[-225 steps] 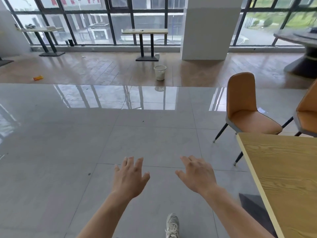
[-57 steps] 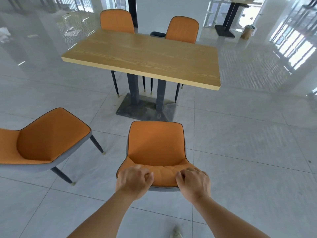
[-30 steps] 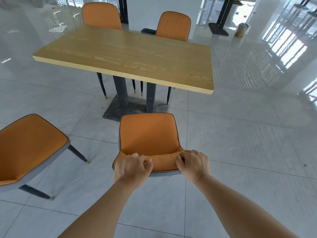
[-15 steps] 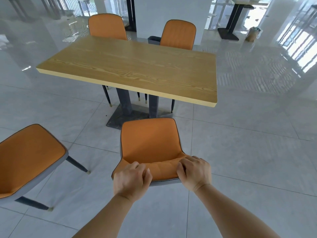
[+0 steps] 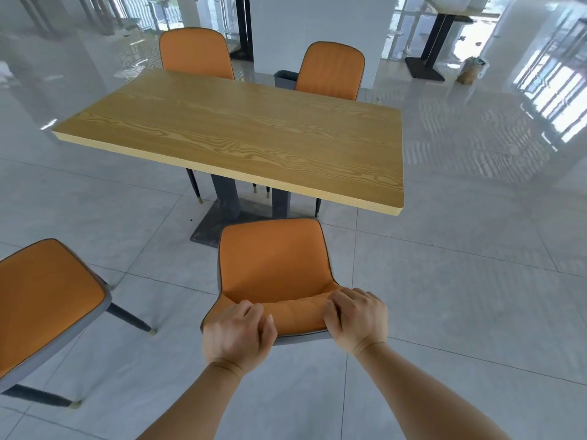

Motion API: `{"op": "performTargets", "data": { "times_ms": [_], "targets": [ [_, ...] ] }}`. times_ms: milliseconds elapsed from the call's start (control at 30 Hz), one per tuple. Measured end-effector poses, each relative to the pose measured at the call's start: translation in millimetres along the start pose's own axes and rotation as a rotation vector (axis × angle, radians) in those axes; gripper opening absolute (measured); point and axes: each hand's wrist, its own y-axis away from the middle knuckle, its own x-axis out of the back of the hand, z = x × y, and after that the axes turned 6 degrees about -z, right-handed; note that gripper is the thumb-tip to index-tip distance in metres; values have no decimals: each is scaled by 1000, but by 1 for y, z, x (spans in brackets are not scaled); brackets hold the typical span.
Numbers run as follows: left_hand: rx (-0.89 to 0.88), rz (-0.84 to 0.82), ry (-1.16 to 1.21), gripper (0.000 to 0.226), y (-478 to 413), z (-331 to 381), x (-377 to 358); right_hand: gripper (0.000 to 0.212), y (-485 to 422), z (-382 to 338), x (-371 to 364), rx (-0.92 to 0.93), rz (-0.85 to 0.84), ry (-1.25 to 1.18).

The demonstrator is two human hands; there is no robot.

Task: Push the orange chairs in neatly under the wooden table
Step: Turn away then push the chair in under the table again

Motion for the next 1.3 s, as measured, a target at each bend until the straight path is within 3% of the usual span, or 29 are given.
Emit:
{"op": "performTargets", "data": {
  "times_ms": [633,867,1300],
  "targets": [
    [-25,-52,-13,33,-55,-14,-12,27,-46,10,-17,-30,23,17],
    [4,-203,7,27,-59,-11,-2,30,-46,6,-14,-27,10,54],
    [31,-336,1,33,-64,-9,3,27,-45,10,-19,-14,6,64]
  ]
}}
